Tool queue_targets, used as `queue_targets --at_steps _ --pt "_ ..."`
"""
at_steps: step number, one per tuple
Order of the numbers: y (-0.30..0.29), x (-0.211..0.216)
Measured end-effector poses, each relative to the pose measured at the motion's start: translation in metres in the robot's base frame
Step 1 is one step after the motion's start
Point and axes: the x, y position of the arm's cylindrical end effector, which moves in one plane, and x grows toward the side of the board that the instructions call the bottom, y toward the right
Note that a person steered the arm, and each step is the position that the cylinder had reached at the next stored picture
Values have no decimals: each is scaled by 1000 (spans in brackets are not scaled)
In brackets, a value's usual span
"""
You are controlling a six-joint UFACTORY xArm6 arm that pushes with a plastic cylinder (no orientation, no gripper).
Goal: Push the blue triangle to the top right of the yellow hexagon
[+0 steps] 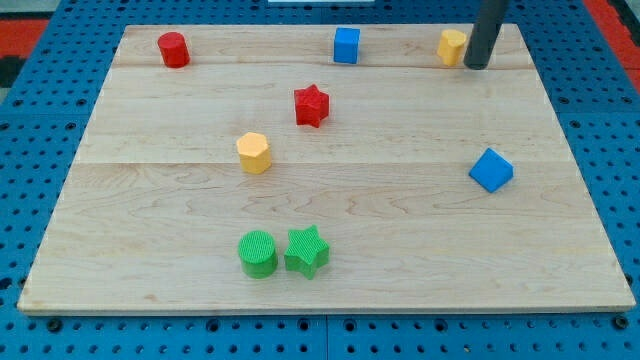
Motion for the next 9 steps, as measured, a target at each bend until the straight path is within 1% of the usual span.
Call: queue_targets --at_steps 1,2,3,4,5,6,7,9 --pt "-14 22" --pt "1 63" --pt "51 95" --pt "6 156" --pt "-61 178" --pt "-87 189" --pt "-13 189" --pt "64 189"
